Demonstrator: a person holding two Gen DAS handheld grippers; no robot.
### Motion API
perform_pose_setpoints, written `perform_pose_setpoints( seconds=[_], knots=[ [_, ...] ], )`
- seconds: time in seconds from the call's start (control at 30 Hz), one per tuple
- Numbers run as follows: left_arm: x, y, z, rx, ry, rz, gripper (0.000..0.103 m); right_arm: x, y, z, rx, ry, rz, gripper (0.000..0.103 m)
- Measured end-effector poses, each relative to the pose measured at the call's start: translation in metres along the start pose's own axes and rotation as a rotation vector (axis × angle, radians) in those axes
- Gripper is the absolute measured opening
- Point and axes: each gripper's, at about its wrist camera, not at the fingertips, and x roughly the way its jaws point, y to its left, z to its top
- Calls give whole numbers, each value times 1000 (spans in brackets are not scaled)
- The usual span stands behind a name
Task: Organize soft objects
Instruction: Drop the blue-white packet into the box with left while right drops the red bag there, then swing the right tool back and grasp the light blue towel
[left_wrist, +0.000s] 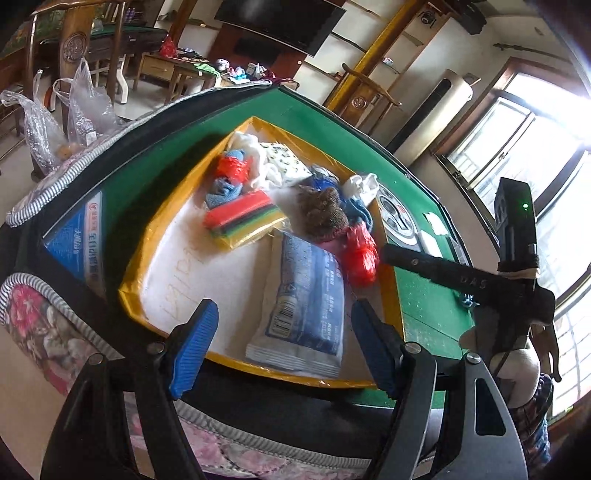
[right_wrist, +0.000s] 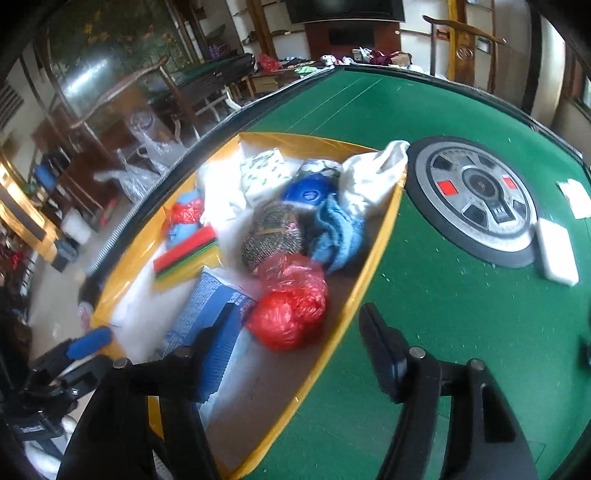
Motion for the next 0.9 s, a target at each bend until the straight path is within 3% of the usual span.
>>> perform_pose_setpoints(
  seconds=[0.33,0.6,0.9],
  knots=[
    [1,-32,-14,58,24,-24,74,-53,-81,-41,154,-104,-19,62],
    [6,-76,-30,157,57,-89,74,-90,-192,-84,347,-126,-138,62],
    [24,-117,-47,250,129,-103,74,-153,-311,-117,609,-271,-300,62]
  ],
)
